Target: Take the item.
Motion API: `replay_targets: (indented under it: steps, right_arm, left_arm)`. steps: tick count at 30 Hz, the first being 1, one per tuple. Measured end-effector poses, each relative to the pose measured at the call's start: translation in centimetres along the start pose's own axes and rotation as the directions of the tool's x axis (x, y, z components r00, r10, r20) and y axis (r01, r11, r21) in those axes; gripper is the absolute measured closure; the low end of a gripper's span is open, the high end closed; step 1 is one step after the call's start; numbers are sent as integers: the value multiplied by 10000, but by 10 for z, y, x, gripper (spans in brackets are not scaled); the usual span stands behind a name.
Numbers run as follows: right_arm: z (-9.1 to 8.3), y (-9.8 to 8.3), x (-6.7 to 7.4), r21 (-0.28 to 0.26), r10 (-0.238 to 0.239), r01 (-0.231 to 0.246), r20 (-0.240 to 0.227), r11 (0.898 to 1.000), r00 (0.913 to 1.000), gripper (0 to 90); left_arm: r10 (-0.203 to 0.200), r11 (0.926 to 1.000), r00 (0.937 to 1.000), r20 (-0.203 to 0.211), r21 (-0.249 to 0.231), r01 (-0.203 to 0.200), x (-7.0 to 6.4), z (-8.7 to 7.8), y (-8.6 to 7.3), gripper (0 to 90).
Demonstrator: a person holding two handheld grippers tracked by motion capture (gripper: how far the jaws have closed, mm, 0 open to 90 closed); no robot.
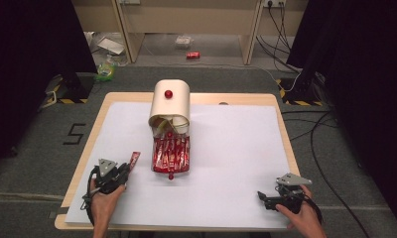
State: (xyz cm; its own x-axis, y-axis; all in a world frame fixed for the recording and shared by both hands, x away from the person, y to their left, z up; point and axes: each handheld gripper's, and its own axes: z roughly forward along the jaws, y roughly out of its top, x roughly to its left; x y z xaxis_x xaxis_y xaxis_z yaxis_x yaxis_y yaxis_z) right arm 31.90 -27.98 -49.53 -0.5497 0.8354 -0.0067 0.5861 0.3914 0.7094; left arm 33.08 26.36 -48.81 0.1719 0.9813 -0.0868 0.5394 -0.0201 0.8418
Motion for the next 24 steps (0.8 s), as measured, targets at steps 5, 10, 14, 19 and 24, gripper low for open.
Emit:
replay_targets:
  steps: [5,10,14,19,24]
  right_arm:
    - [0,0,0,-1,3,-3,0,10000,10000,98]
    - [0,0,0,-8,14,-14,-1,10000,10000,98]
    - [0,0,0,-2,7,-7,-5,10000,10000,98]
    - [0,0,0,-13,16,-16,-2,10000,10000,98]
    - [0,0,0,-13,14,-14,-2,10000,10000,98]
  left_arm:
    - [8,9994,10000,-23,-351,-9,-2,-5,4,615]
    - [358,9988,9993,143,-333,-353,-5,-4,6,423]
    - [546,9982,9984,163,-239,-542,-7,-4,7,311]
    - [649,9968,9978,116,-473,-643,-9,-9,3,202]
    - [722,9958,9970,276,-588,-705,-10,-10,4,184]
